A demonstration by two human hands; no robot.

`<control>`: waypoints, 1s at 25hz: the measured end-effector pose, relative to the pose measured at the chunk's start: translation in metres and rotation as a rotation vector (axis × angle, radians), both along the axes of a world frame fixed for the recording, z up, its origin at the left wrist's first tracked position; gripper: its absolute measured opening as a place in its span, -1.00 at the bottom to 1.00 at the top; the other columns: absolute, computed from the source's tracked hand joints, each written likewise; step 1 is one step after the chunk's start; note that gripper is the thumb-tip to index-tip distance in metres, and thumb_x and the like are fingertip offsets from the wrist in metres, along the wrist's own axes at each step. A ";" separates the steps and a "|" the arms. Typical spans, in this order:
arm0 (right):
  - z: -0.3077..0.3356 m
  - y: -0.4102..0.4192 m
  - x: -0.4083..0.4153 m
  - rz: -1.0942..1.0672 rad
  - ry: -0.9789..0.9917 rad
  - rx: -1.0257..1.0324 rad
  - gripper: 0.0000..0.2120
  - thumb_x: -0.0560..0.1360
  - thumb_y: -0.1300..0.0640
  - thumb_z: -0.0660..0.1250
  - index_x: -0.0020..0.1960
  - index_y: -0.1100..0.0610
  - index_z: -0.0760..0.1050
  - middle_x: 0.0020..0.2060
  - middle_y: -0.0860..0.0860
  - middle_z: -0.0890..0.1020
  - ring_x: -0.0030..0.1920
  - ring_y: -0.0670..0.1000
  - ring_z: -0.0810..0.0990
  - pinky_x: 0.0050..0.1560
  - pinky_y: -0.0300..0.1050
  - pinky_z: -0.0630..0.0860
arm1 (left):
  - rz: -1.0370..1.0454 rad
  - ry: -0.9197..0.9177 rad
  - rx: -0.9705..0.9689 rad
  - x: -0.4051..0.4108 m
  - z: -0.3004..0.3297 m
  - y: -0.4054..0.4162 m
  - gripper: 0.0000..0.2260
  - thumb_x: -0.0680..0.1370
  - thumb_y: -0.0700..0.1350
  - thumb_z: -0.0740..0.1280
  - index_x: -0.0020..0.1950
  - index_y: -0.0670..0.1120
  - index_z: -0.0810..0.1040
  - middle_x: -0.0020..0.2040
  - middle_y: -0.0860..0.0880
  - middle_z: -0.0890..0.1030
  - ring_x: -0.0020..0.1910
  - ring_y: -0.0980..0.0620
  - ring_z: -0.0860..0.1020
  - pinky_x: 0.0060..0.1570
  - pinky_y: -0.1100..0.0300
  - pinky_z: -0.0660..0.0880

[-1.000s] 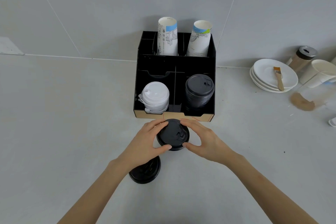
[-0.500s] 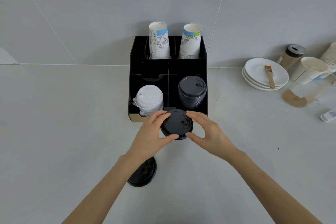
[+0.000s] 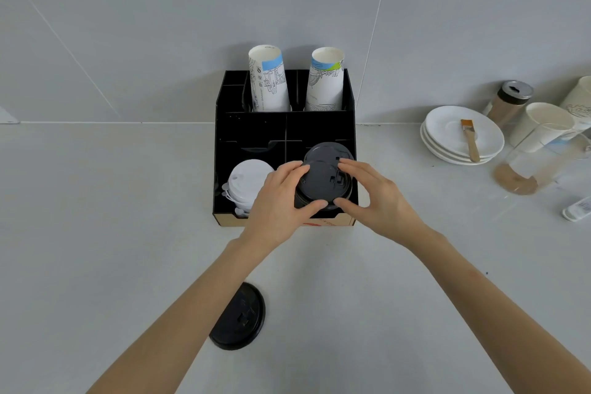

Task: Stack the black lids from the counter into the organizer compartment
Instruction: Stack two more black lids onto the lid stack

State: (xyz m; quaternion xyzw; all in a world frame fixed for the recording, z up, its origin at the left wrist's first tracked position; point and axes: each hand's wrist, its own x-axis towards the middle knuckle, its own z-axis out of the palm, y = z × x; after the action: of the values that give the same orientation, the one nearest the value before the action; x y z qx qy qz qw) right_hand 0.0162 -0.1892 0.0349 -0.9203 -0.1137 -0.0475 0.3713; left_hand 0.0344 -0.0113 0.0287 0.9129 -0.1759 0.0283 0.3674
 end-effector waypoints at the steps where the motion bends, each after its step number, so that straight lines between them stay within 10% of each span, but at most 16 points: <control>1: 0.001 -0.002 0.005 -0.006 -0.006 -0.007 -0.49 0.42 0.15 0.36 0.32 0.14 0.30 0.34 0.05 0.38 0.31 -0.03 0.35 0.10 -0.73 0.02 | 0.002 -0.006 0.007 0.006 0.001 -0.003 -0.46 0.40 0.00 0.39 0.32 -0.10 0.30 0.35 -0.04 0.35 0.30 -0.02 0.30 0.20 0.27 0.18; 25: -0.024 -0.016 0.046 -0.045 0.019 -0.044 -0.49 0.46 0.18 0.29 0.36 0.18 0.21 0.39 0.09 0.32 0.40 0.03 0.22 0.28 -0.38 0.06 | 0.040 0.074 0.079 0.047 -0.020 -0.032 -0.46 0.43 0.00 0.35 0.34 -0.10 0.24 0.40 -0.09 0.28 0.34 -0.10 0.24 0.28 0.03 0.29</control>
State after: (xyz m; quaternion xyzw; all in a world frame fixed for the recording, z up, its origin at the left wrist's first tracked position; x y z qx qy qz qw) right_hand 0.0621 -0.2048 0.0112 -0.9309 -0.0904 -0.0447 0.3510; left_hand 0.0816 -0.0435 0.0085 0.9304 -0.1450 -0.0051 0.3367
